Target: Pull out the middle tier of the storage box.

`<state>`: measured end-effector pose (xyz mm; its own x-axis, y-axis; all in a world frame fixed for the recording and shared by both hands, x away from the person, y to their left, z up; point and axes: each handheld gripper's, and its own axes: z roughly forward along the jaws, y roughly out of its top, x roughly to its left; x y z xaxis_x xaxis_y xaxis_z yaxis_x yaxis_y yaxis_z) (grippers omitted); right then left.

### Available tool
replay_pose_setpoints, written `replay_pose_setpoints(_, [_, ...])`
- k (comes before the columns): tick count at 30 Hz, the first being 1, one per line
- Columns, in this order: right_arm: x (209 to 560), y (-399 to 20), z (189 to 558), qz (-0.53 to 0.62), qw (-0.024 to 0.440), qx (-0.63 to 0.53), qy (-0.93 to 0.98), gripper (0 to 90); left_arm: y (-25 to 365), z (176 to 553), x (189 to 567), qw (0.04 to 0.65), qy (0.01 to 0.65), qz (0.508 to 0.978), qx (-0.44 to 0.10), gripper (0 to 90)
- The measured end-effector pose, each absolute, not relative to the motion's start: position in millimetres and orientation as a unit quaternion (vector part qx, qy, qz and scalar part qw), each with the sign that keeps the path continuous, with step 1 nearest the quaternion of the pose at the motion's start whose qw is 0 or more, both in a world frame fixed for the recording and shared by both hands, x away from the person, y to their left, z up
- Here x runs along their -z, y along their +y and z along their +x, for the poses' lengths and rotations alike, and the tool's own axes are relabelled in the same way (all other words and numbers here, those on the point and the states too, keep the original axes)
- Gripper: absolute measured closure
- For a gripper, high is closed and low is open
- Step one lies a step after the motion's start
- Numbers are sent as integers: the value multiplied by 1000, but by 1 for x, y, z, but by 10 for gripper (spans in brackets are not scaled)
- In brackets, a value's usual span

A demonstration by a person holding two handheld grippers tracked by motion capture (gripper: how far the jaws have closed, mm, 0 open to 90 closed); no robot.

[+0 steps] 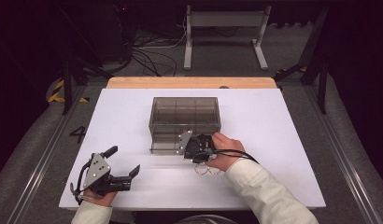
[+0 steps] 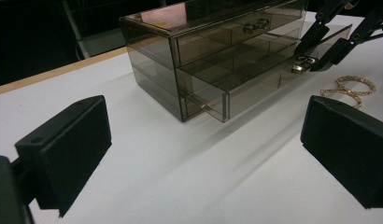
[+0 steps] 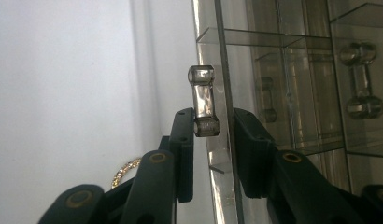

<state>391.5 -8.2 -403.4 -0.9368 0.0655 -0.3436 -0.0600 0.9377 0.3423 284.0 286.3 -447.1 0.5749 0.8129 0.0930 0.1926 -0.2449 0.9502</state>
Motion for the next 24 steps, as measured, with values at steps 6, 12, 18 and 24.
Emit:
replay_pose_setpoints(6, [404, -8, 389, -2, 174, -175, 969, 713, 286, 284, 447, 508, 345, 728, -305, 26])
replay_pose_setpoints(12, [404, -8, 389, -1, 168, -172, 971, 713, 286, 285, 447, 508, 345, 728, -305, 27])
replay_pose_setpoints(18, [405, -7, 388, 3, 158, -177, 971, 681, 286, 285, 447, 508, 345, 728, -304, 27])
replay_pose_setpoints(24, [399, -10, 386, 9, 154, -195, 969, 620, 283, 287, 447, 508, 342, 731, -302, 26])
